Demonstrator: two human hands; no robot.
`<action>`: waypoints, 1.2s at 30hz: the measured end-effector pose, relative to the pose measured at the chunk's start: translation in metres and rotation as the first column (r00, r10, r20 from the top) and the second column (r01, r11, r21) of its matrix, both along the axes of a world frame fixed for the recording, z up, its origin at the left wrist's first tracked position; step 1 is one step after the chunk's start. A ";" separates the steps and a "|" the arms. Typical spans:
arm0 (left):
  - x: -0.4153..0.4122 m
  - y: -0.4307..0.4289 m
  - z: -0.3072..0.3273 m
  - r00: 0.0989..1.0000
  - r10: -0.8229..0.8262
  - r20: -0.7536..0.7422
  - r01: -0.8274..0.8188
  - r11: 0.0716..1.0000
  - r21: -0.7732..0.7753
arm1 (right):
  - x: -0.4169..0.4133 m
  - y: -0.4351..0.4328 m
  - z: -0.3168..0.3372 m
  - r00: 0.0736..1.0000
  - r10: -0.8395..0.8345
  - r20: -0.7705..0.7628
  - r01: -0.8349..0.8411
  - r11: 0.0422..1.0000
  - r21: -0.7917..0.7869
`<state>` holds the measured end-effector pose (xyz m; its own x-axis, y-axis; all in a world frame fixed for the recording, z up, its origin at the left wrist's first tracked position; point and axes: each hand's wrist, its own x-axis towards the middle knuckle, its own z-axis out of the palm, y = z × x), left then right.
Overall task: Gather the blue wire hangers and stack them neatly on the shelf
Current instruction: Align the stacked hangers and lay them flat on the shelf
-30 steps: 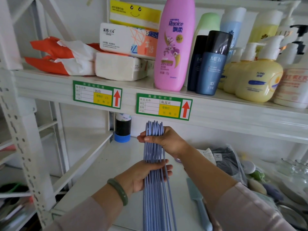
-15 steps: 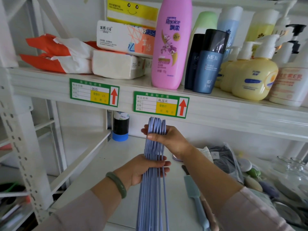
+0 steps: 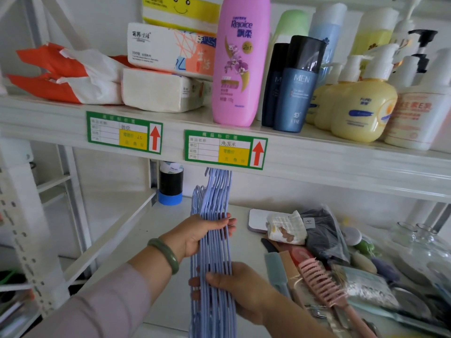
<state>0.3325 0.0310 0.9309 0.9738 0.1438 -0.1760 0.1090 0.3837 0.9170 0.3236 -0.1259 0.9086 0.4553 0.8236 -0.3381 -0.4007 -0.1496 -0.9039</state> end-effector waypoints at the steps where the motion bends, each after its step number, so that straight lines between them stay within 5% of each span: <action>1: 0.000 -0.001 0.000 1.000 0.001 0.005 -0.001 1.000 -0.014 | 0.001 0.000 0.000 1.000 0.010 -0.002 -0.010 1.000 -0.001; 9: 0.004 -0.006 0.007 0.997 0.019 0.070 -0.020 1.000 0.012 | 0.012 0.012 0.008 0.993 -0.005 -0.116 0.018 0.994 0.110; 21: 0.001 -0.005 0.024 0.999 -0.045 0.006 0.044 0.992 0.119 | 0.012 0.020 0.017 0.996 -0.070 -0.057 0.078 0.984 0.158; 24: -0.012 0.011 0.020 0.980 0.197 0.010 -0.186 0.907 0.377 | 0.015 0.015 0.020 0.996 -0.070 -0.064 0.080 0.981 0.174; 27: -0.025 0.024 -0.028 0.842 0.536 0.065 -0.499 0.727 0.471 | 0.019 0.010 0.024 0.996 -0.067 -0.052 0.075 0.982 0.171; 28: -0.030 0.019 -0.044 0.863 0.505 -0.021 -0.445 0.780 0.440 | 0.019 0.009 0.026 0.997 -0.059 -0.047 0.067 0.982 0.174; 30: -0.032 0.009 -0.073 0.954 0.259 -0.154 -0.241 0.963 0.123 | 0.019 0.011 0.029 0.998 -0.043 -0.034 0.049 0.982 0.183; 33: -0.032 -0.011 -0.071 0.988 0.108 -0.115 -0.140 0.934 -0.328 | 0.018 0.014 0.032 0.997 0.002 -0.081 0.018 0.970 0.243; 36: -0.026 -0.020 -0.060 0.984 0.140 -0.111 -0.168 0.938 -0.302 | 0.020 0.012 0.032 0.990 0.036 -0.139 0.007 0.955 0.296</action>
